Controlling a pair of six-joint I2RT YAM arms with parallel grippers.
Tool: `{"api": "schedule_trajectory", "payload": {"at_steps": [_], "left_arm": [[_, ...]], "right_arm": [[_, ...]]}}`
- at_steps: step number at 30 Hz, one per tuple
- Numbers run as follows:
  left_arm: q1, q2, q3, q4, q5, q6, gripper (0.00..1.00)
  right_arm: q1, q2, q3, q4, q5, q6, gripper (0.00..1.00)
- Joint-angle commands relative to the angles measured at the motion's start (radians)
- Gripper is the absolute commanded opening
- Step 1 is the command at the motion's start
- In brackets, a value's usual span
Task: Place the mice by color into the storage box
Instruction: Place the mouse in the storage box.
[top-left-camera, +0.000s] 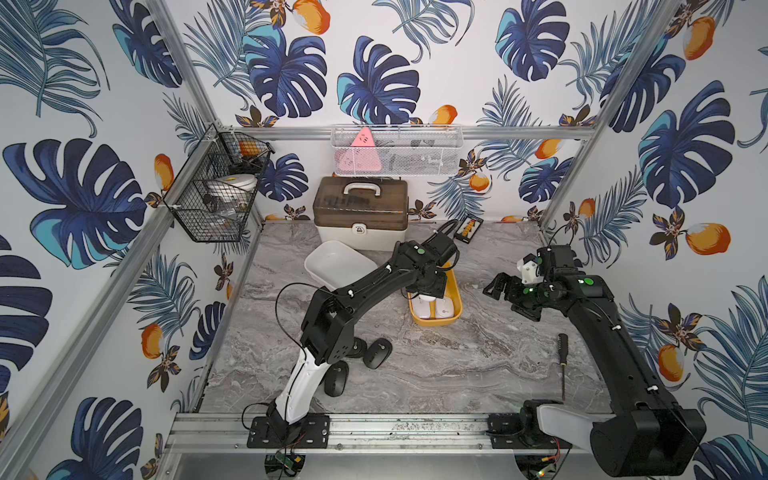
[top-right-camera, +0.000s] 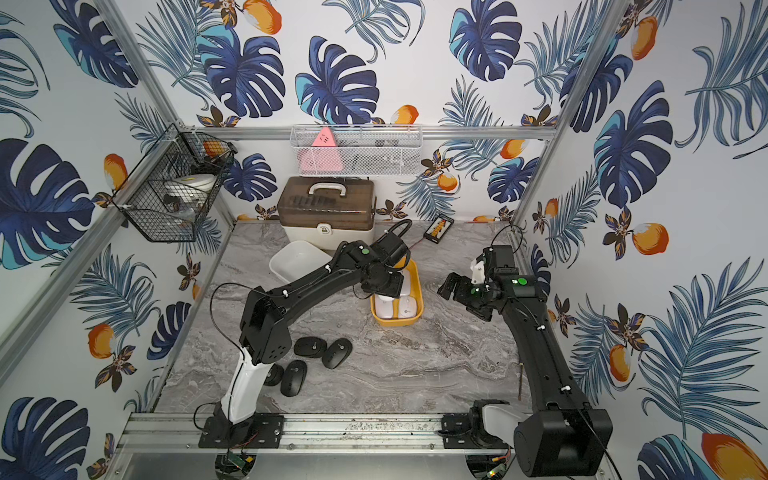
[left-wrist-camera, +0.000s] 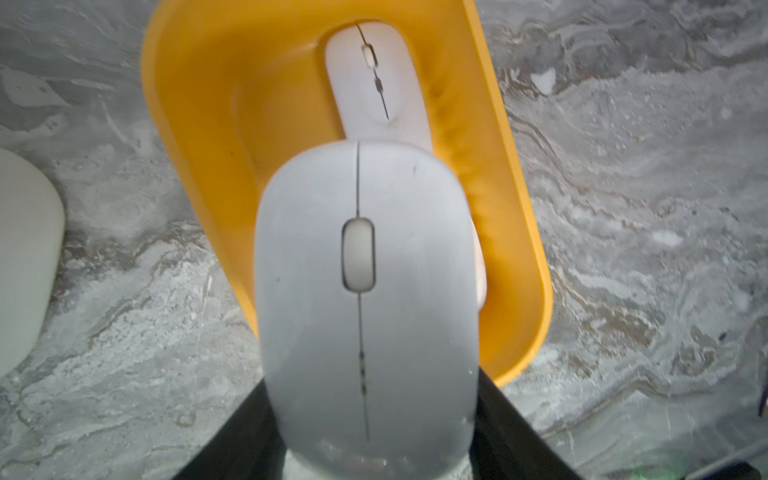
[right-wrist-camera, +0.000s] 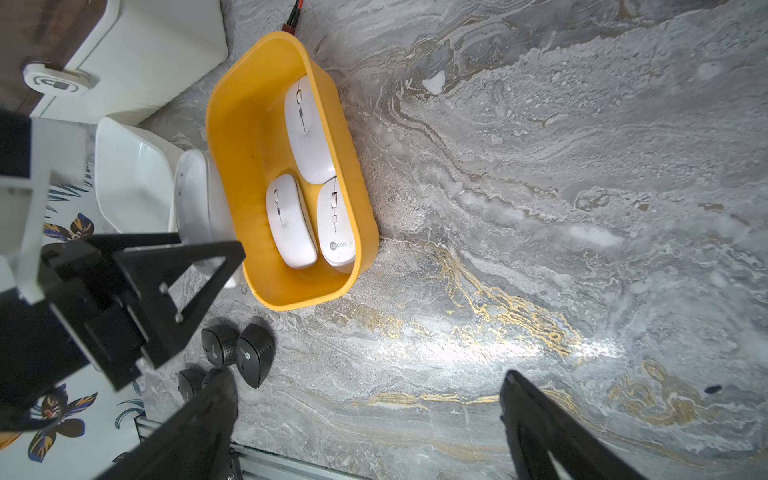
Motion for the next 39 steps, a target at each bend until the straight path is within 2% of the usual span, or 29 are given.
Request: {"api": "schedule_trajectory", "payload": {"at_steps": [1,9,21,33,39], "left_arm": [[0.038,0.048,0.057,-0.008,-0.033,-0.004,0.58],[0.081,0.211,0.246,-0.01,-0.032,-0.015,0.59],[0.087,0.236,0.189,0.039,-0.073,-0.055,0.63],[0.088,0.281,0.187,0.031,-0.125,-0.094,0.75],[0.087,0.251,0.166,0.038,-0.131,-0.098,0.79]], "right_arm": [[0.001,0.009,-0.003,0.029,-0.041,0.006,1.0],[0.001,0.037,-0.006,0.057,-0.103,0.011,1.0],[0.002,0.074,-0.034,0.101,-0.138,0.014,1.0],[0.002,0.09,-0.068,0.135,-0.146,0.009,1.0],[0.003,0.095,-0.074,0.146,-0.154,0.01,1.0]]}}
